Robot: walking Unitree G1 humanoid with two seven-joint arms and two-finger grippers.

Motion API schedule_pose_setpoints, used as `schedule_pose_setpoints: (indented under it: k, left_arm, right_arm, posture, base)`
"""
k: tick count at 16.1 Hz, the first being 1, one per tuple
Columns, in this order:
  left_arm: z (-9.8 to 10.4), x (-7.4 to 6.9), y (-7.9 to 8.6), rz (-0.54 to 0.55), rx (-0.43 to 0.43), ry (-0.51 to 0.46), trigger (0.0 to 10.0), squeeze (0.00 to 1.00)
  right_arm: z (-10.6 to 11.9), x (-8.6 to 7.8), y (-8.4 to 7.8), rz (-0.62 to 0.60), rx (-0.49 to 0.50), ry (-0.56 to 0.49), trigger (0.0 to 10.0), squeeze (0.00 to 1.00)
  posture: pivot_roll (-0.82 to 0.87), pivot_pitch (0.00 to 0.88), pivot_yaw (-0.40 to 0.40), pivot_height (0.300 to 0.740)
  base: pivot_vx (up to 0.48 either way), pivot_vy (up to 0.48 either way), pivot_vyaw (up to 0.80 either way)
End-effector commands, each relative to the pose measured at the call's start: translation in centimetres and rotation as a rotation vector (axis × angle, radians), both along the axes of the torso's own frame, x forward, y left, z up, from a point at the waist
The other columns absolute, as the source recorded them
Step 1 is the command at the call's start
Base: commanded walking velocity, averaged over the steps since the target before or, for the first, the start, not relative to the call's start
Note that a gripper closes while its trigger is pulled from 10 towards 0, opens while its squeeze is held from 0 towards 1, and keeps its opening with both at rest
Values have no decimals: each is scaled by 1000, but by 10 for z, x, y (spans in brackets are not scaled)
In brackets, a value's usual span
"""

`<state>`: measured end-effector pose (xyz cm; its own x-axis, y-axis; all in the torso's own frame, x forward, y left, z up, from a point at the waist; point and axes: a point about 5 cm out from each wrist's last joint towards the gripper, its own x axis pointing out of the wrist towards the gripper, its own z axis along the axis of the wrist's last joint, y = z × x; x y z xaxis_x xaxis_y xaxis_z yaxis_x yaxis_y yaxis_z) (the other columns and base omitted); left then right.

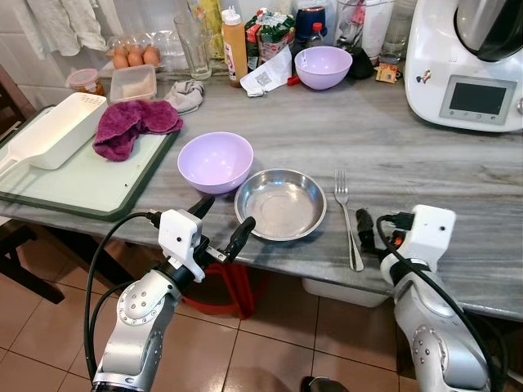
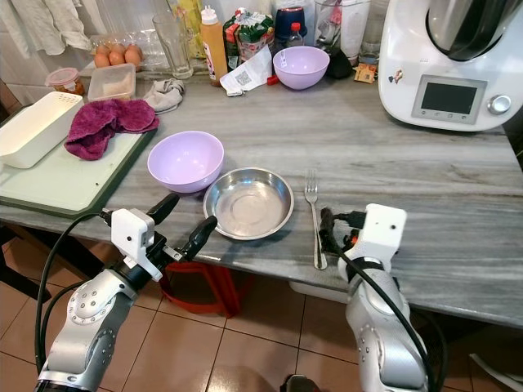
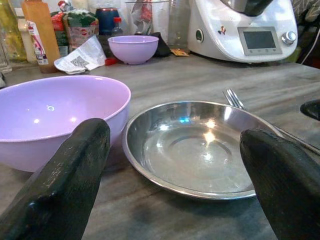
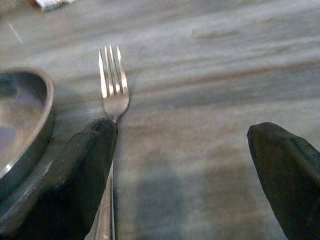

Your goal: Setting the table

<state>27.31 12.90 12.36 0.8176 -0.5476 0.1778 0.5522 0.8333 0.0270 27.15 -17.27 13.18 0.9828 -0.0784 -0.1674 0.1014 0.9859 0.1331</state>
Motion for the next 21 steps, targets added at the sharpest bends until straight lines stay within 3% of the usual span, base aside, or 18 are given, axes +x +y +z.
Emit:
schedule_pose_setpoints:
  k: [1, 7, 14, 20, 21]
  left_arm:
    - [4, 0, 3, 19, -4, -6, 10000, 0]
    - [3, -1, 3, 27, -7, 3, 10000, 0]
    - [4, 1, 2, 22, -6, 5, 10000, 0]
    - [3, -1, 2, 18, -3, 10, 10000, 0]
    - [4, 0, 2, 19, -7, 7, 10000, 0]
  right_arm:
    - [-5, -3, -1, -8, -35, 53, 10000, 1000]
    - [-17, -10, -3, -27, -69, 150, 10000, 1000]
    - [-22, -11, 5, 22, -26, 199, 10000, 1000]
    - [-20, -10, 12, 56, 15, 201, 10000, 882]
    - [-17, -9, 13, 66, 12, 181, 10000, 702]
  posture:
    - [-232, 130, 57, 740]
    - [-224, 133, 54, 740]
    - [-224, 133, 61, 740]
    - [-220, 138, 64, 740]
    - [-219, 138, 66, 740]
  base:
    - [0, 0, 0]
    - [0, 0, 0]
    - [0, 0, 0]
    - [0, 0, 0]
    - [0, 0, 0]
